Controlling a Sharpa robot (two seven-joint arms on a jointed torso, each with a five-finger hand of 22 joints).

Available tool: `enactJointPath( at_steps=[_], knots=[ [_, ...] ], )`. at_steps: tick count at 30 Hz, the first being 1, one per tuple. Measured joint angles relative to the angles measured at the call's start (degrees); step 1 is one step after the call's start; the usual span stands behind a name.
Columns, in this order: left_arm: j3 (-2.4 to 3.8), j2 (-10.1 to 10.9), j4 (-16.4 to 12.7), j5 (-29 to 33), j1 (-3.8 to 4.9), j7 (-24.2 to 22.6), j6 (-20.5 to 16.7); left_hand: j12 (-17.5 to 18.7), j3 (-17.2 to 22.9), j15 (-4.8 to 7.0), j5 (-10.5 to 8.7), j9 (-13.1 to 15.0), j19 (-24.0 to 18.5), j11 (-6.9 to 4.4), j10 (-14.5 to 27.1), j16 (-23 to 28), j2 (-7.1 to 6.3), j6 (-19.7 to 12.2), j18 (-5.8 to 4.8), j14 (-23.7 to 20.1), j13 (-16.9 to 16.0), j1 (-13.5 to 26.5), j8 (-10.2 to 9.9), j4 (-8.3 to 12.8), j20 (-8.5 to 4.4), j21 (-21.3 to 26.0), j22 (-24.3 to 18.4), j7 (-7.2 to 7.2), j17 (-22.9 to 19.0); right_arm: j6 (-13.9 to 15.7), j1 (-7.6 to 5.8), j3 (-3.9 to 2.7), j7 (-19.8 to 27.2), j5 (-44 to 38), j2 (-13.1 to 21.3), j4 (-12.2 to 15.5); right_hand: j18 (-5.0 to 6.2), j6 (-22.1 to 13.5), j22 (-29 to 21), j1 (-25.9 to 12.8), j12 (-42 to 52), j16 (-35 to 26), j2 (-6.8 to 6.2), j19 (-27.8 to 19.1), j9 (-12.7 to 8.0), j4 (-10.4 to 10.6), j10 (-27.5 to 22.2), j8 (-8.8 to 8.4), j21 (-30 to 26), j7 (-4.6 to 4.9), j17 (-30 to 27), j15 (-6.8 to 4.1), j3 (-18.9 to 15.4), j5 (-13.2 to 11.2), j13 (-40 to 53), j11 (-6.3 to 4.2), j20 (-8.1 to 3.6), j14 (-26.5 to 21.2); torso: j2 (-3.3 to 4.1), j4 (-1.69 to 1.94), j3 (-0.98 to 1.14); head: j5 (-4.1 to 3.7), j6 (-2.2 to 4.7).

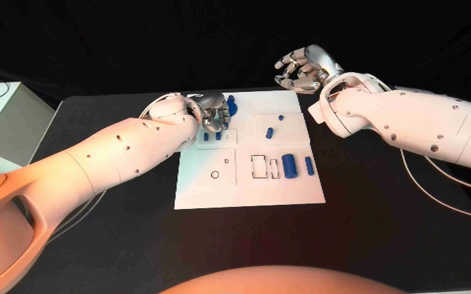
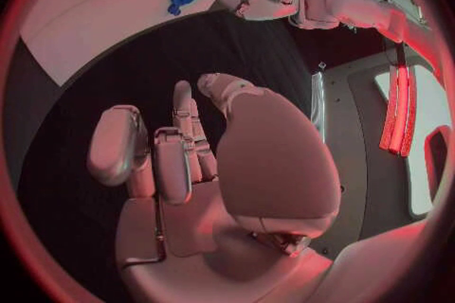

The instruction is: Assemble the parts on the task board

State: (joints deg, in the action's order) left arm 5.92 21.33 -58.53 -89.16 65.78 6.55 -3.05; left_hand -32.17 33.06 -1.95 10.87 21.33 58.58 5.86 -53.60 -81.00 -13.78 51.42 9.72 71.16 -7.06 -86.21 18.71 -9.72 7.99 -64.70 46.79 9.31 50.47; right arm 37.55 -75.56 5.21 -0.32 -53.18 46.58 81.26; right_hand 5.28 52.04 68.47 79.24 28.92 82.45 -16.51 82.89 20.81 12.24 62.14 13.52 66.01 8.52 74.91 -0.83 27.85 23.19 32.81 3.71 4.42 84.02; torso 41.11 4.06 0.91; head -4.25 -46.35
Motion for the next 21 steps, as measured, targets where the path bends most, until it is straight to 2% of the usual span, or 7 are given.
enactJointPath(
  at_steps=[12,16,20,21],
  knots=[
    [-0.12,-0.3,0.4,0.1,0.06,-0.4,0.0,1.2,0.5,0.21,0.00,-0.1,1.0,-0.23,-1.4,-0.4,0.00,0.6,0.00,1.0,0.4,0.0,-0.3,0.5,-0.20,-1.3,1.6,-0.20,0.7,0.0,0.00,-0.02,0.0,-0.1,-0.1,0.3,0.01,0.0,0.1,-0.2,-0.4,0.0,0.23,0.0,0.0,0.0,0.2,0.00,0.0,0.00,0.0,0.00,0.0,0.0,-0.3,-0.20,0.00,0.0,-0.01,0.07,-0.02,-0.20,-0.24],
    [-0.17,-0.4,0.5,0.1,0.06,-0.5,-0.2,2.1,0.7,0.52,0.00,-0.2,1.7,-0.55,-3.2,-0.7,0.25,2.0,0.01,1.6,0.5,-0.2,-0.3,0.7,-0.42,-2.1,2.4,-0.46,1.1,0.0,0.00,-0.01,0.0,-0.1,-0.1,0.3,0.01,0.0,0.1,-0.2,-0.4,0.0,0.23,0.0,0.0,0.0,0.3,0.00,0.0,0.00,0.0,0.00,0.0,0.0,-0.3,-0.12,0.00,0.0,-0.03,0.07,-0.01,-0.24,-0.20],
    [-0.22,-0.4,0.7,0.2,0.02,-0.9,-0.7,2.8,1.6,1.08,-0.01,0.0,3.5,-1.11,-5.6,-1.5,0.86,4.0,0.01,3.5,0.4,-0.9,-0.3,1.6,-0.87,-3.7,4.6,-0.88,3.4,0.0,0.00,-0.01,0.0,-0.1,-0.1,0.3,0.00,0.0,0.1,-0.2,-0.4,0.0,0.23,0.0,0.0,0.0,0.3,0.00,0.0,0.00,0.0,0.00,0.0,0.0,-0.3,-0.12,0.00,0.0,-0.03,0.07,0.01,-0.24,-0.04],
    [-0.23,-0.4,0.7,0.2,0.01,-1.0,-1.0,3.3,1.8,1.23,-0.02,0.1,4.0,-1.26,-6.1,-1.5,0.87,4.5,-0.47,4.1,0.4,-0.9,-0.2,1.9,-0.93,-4.1,5.2,-0.99,4.0,0.0,0.00,-0.01,0.0,-0.1,-0.1,0.3,0.00,0.0,0.1,-0.2,-0.4,0.0,0.23,0.0,0.0,0.0,0.3,0.00,0.0,0.00,0.0,0.00,0.0,0.0,-0.3,-0.12,0.00,0.0,-0.03,0.07,0.02,-0.24,0.02]
  ],
)
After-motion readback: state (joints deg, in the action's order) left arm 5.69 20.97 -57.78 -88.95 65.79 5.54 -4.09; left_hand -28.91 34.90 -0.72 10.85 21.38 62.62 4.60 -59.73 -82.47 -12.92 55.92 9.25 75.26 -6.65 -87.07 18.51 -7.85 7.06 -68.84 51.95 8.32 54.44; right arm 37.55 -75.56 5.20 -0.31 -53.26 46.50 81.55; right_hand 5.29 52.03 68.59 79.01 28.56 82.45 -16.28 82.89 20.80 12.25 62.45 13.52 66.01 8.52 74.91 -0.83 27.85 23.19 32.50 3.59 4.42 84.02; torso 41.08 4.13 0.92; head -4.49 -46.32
